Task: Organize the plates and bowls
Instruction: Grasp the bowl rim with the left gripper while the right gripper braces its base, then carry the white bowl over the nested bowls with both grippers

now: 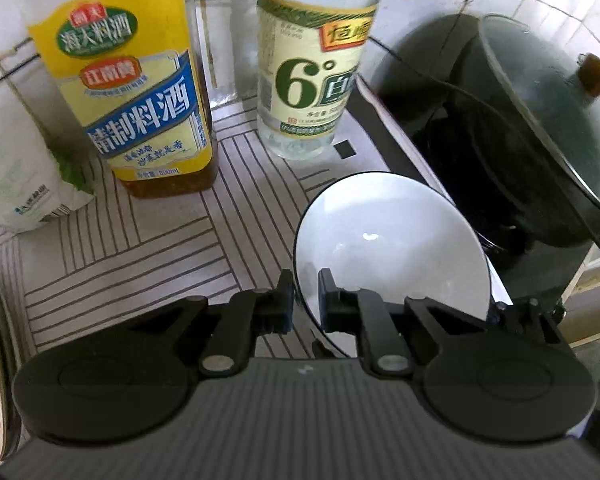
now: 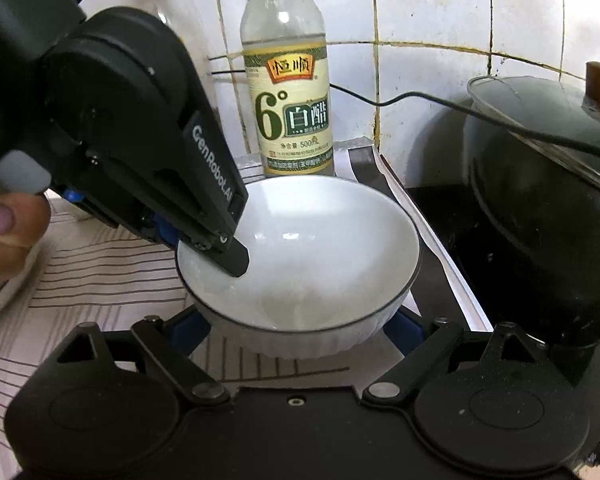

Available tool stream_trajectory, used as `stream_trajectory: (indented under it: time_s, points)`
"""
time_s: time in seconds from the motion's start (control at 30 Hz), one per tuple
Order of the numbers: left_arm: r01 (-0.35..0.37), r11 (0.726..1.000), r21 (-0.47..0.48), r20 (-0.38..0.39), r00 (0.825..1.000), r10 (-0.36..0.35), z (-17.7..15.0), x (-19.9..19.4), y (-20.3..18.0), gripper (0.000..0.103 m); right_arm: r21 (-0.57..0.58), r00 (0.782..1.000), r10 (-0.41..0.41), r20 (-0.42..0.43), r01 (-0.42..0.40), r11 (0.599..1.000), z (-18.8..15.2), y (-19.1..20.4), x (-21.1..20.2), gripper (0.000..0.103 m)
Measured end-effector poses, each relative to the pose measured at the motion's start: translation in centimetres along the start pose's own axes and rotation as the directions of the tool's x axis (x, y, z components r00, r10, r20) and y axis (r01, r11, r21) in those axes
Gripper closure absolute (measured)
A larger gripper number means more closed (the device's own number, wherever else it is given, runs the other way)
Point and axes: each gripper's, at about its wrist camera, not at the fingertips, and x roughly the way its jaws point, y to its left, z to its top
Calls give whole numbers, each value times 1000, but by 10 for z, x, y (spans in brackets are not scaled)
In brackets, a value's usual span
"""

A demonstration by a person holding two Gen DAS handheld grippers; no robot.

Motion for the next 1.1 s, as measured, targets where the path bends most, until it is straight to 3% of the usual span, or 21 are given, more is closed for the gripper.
stream_trajectory:
  time_s: [0.33, 0.67, 1.1]
  points:
    - [-46, 999, 19, 51, 998, 45, -26, -48, -8, 92, -40, 998, 25, 53, -23, 999, 0, 6, -30, 8]
    - [-75, 996, -50, 108, 991, 80, -60, -100, -2, 92, -89, 992, 74, 98, -65, 994, -5, 29, -75, 9]
    - [-206, 977, -57, 175, 961, 213, -107, -190, 7, 91, -221, 959, 216, 186, -173, 960, -3, 74, -138, 9]
